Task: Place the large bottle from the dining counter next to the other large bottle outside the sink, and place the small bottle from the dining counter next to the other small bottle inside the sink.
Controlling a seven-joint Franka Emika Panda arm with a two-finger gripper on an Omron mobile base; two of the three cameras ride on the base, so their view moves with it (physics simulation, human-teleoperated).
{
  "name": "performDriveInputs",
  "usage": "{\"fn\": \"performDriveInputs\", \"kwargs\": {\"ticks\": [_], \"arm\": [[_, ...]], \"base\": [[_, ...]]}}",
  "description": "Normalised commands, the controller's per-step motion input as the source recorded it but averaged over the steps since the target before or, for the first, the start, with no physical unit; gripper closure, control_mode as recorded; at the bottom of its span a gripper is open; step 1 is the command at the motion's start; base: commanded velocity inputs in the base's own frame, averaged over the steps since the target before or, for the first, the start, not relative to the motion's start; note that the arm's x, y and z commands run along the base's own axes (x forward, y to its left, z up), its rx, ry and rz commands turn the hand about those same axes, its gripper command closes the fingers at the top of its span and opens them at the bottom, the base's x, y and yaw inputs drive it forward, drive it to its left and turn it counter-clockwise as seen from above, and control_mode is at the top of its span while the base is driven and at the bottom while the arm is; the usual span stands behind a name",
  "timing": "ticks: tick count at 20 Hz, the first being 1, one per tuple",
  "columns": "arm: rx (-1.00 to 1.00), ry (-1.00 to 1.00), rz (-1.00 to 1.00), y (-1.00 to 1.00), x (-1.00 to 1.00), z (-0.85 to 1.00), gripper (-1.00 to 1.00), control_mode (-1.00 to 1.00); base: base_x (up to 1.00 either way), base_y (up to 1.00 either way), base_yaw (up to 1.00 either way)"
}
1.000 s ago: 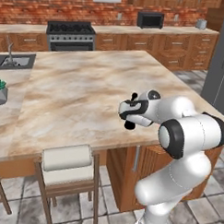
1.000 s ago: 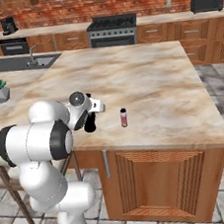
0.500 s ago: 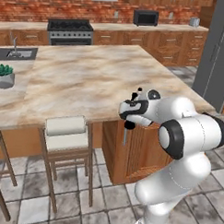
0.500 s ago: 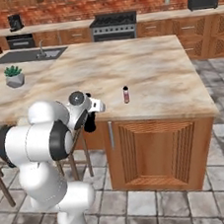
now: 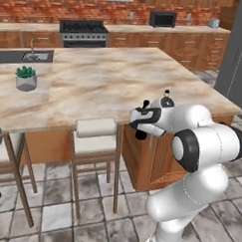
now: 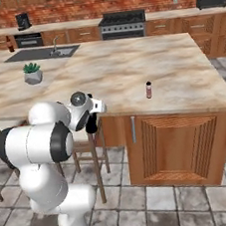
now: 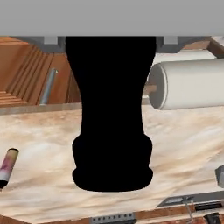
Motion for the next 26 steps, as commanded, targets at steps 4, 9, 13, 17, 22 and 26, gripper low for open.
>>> {"fn": "performDriveInputs", "kwargs": {"ticks": [4, 9, 13, 17, 22, 26], "arm": [[0.00, 0.00, 0.00, 0.00, 0.00, 0.00, 1.00, 1.00], [0.00, 0.00, 0.00, 0.00, 0.00, 0.00, 1.00, 1.00], [0.00, 0.00, 0.00, 0.00, 0.00, 0.00, 1.00, 1.00], [0.00, 0.00, 0.00, 0.00, 0.00, 0.00, 1.00, 1.00], [0.00, 0.00, 0.00, 0.00, 0.00, 0.00, 1.00, 1.00], [0.00, 0.00, 0.00, 0.00, 0.00, 0.00, 1.00, 1.00]], "base": [[-0.03, 0.96, 0.00], [-0.02, 0.98, 0.00], [0.00, 0.98, 0.00], [0.00, 0.97, 0.00], [0.00, 0.98, 0.00], [0.00, 0.99, 0.00]]}}
